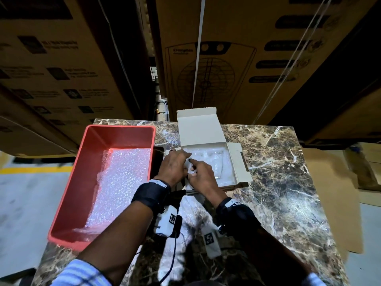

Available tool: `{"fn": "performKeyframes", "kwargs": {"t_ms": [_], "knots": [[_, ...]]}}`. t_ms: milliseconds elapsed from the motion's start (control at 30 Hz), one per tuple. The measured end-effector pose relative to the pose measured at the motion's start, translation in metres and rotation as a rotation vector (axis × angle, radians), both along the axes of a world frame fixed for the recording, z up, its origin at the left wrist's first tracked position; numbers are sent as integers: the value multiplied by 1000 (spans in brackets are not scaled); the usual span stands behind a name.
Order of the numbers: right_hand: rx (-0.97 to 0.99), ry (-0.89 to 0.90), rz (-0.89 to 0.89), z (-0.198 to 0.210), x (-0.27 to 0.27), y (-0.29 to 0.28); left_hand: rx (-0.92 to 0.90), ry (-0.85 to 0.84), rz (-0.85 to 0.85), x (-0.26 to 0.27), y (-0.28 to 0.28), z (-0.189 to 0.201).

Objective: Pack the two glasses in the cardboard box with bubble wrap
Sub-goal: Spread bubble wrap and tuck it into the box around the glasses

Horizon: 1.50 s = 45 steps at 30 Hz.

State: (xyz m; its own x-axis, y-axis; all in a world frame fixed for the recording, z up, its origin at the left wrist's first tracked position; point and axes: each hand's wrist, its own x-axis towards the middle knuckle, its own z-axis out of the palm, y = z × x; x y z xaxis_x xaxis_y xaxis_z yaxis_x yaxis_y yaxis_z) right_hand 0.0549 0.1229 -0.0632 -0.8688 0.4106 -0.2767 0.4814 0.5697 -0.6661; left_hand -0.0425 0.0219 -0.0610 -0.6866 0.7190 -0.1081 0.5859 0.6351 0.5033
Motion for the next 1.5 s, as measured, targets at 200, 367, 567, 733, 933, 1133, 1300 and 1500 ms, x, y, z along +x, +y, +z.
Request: {"fn": "performKeyframes", "kwargs": {"t_ms": [200, 367, 567, 733, 933, 1133, 1300, 1500], "knots": [[107, -74, 97, 6, -4, -8, -337, 300, -57, 2, 14, 9], [111, -107, 118, 13, -10, -5, -451, 315, -31, -4, 24, 12], [62, -49, 70, 12, -5, -7, -496, 298, -55, -10, 30, 14], [88, -56, 67, 12, -3, -11, -548, 308, -70, -12, 34, 12], [-10, -25, 71, 16, 6, -4, -434, 296, -41, -7, 32, 13], [187, 124, -198, 13, 27, 47, -167, 415, -148, 12, 25, 1], [218, 16, -46, -2, 26, 49, -244, 337, -207, 18, 38, 5], [326, -175, 7, -1, 4, 38, -348, 266, -253, 16, 36, -3]]}}
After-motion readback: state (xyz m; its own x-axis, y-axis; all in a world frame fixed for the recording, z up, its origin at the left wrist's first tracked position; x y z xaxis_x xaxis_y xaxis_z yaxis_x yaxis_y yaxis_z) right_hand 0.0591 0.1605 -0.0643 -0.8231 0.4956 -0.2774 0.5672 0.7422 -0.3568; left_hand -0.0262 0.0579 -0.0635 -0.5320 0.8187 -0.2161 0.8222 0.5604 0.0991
